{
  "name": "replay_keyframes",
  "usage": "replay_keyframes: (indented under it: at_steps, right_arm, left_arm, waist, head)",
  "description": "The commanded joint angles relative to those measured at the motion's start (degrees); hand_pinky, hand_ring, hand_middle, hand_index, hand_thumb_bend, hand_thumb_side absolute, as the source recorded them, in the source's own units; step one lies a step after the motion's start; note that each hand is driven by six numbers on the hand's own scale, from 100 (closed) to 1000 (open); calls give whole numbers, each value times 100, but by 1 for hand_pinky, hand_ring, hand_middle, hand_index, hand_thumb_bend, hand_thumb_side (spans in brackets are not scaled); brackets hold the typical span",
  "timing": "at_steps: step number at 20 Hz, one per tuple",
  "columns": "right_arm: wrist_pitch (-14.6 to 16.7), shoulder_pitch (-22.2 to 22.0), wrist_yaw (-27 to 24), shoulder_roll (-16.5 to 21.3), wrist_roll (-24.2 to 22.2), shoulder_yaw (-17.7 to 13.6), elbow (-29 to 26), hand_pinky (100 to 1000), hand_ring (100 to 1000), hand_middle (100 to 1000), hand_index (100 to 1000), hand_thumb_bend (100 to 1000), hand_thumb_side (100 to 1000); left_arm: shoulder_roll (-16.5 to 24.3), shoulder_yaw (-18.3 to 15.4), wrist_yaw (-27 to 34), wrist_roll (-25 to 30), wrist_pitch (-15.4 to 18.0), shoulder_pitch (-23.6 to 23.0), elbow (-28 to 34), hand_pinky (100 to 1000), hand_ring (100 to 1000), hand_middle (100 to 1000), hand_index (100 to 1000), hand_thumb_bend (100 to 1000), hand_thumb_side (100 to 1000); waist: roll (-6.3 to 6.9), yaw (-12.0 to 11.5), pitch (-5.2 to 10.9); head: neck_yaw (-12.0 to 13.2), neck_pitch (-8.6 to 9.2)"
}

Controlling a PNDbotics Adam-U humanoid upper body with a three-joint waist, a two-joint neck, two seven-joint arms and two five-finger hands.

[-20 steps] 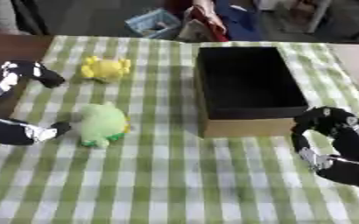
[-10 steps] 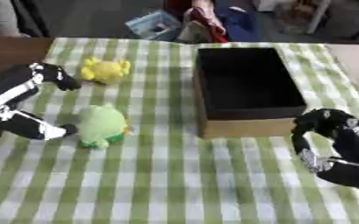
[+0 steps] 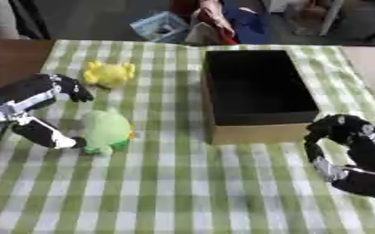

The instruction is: Pick up objects on the table and place them in the box.

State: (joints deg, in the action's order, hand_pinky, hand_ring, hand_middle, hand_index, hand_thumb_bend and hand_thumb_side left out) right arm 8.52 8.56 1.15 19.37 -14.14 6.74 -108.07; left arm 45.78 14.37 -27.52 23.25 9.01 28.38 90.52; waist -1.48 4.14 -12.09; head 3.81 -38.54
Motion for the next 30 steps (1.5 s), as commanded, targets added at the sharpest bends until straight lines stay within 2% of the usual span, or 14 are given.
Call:
replay_keyframes:
  at_steps: [1, 16, 30]
  right_arm:
    - [5, 46, 3, 103, -22, -16, -60, 668, 540, 521, 670, 164, 100]
    - [7, 35, 4, 97, -26, -14, -46, 668, 539, 521, 670, 162, 100]
    - [9, 39, -1, 81, -36, -8, -37, 668, 539, 520, 670, 159, 100]
  left_arm:
    - [72, 18, -28, 113, 46, 139, -31, 823, 711, 666, 792, 615, 243]
    - [-176, 272, -206, 412, 216, 445, -537, 818, 704, 648, 783, 613, 246]
    - [-450, 277, -721, 27, 298, 573, -1090, 783, 648, 605, 765, 618, 183]
  waist:
    - [21, 2, 89]
    - [22, 54, 92]
    - [18, 94, 77]
  head:
    - [6, -16]
    - [16, -22]
    - [9, -20]
